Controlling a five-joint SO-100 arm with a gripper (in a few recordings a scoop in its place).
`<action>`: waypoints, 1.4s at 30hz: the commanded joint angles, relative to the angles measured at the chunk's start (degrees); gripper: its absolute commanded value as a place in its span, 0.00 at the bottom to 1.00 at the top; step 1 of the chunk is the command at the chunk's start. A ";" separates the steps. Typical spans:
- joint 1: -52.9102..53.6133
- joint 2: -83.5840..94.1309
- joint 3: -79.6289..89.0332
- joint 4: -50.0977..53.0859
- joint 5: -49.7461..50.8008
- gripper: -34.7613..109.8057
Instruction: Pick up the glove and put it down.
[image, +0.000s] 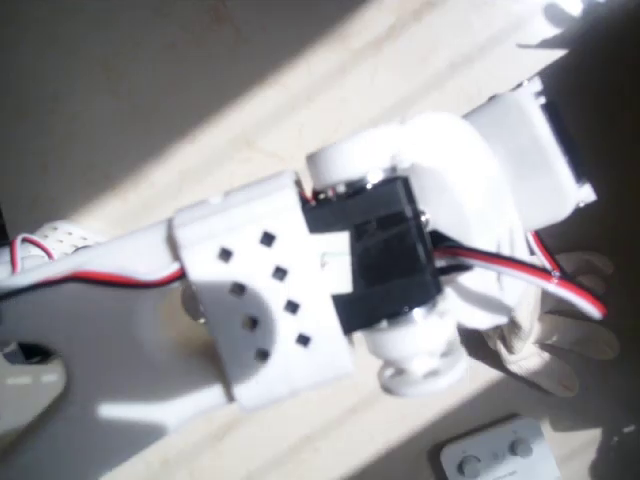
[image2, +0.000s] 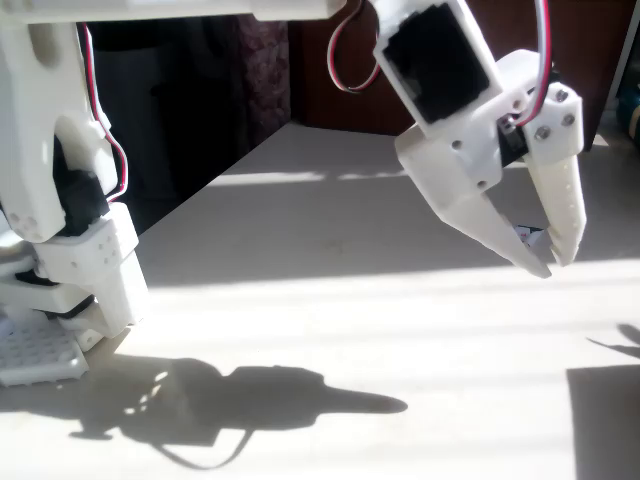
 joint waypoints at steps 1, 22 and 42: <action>-0.18 8.61 6.15 -1.05 -0.44 0.26; -0.18 47.02 48.60 -1.14 -0.44 0.26; -0.18 79.89 71.81 -0.70 -0.44 0.26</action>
